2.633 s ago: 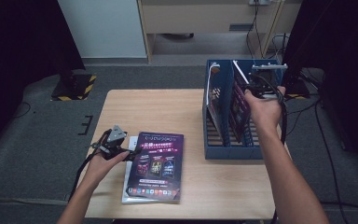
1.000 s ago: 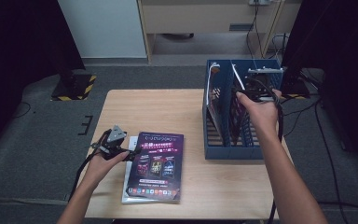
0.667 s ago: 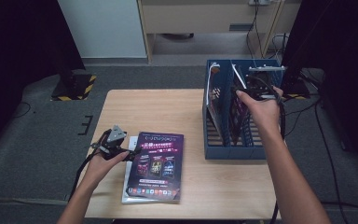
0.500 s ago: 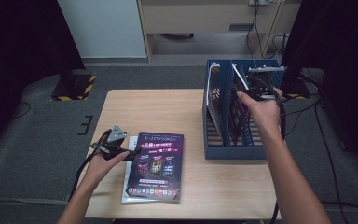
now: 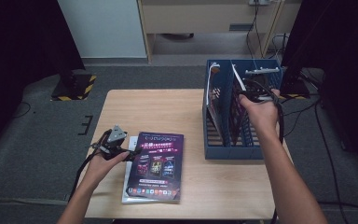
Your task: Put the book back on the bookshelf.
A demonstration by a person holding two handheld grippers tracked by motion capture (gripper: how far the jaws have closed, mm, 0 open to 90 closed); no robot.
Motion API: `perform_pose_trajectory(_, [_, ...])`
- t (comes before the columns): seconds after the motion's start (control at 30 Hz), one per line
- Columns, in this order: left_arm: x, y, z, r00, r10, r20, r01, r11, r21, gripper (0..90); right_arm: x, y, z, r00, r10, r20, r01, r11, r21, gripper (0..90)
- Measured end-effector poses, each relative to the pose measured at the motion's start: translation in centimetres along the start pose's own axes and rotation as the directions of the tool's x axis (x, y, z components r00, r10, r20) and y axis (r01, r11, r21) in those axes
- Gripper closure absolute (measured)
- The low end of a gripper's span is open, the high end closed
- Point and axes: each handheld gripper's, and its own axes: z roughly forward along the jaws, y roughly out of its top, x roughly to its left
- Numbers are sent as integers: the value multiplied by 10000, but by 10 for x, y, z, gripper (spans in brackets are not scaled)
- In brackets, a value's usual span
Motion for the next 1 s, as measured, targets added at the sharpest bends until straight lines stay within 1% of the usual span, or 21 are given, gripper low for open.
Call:
perform_pose_trajectory(0.07, [0, 0, 0, 10000, -4, -13, 4, 10000, -7, 64, 1, 1, -1, 9996, -187, 202, 186, 9998, 56, 810])
perform_pose_trajectory(0.13, [0, 0, -1, 10000, -14, -30, 14, 10000, -34, 65, 1, 1, -2, 9972, -405, 634, 397, 9991, 141, 839])
perform_pose_trajectory(0.37, [0, 0, -1, 10000, -13, -39, 13, 10000, -50, 65, -2, -1, -2, 9911, -448, 1254, 444, 9990, 54, 843])
perform_pose_trajectory(0.43, [0, 0, -1, 10000, -3, -44, 2, 10000, -45, 65, -1, -2, -1, 9887, -598, 1377, 604, 9982, -4, 843])
perform_pose_trajectory(0.5, [0, 0, -1, 10000, -3, -51, 2, 10000, -42, 65, 1, -1, -1, 9864, -640, 1514, 650, 9979, -15, 843])
perform_pose_trajectory(0.57, [1, 0, -1, 10000, -2, -57, 1, 10000, -45, 65, 3, 0, 0, 9809, -935, 1703, 939, 9956, 58, 843])
perform_pose_trajectory(0.63, [1, 0, -1, 10000, 2, -54, -2, 10000, -45, 65, 4, 0, 1, 9783, -1023, 1802, 1027, 9947, 71, 843])
perform_pose_trajectory(0.77, [1, 1, -2, 10000, -6, -56, 6, 10000, -39, 65, 2, 0, 2, 9760, -991, 1938, 1009, 9949, 4, 843])
perform_pose_trajectory(0.83, [1, 0, -1, 10000, -9, -59, 9, 10000, -45, 65, 2, -1, 2, 9777, -904, 1897, 932, 9956, -58, 843])
perform_pose_trajectory(0.87, [1, 0, -1, 10000, -1, -56, 1, 10000, -38, 65, 2, -1, 2, 9791, -850, 1850, 880, 9961, -77, 843])
perform_pose_trajectory(0.93, [1, 0, 0, 10000, -4, -49, 4, 10000, -31, 65, 2, -1, 1, 9852, -689, 1571, 721, 9973, -146, 842])
perform_pose_trajectory(1.0, [0, 0, 0, 10000, 12, -41, -12, 10000, -23, 65, 2, -2, 1, 9889, -645, 1335, 684, 9974, -243, 832])
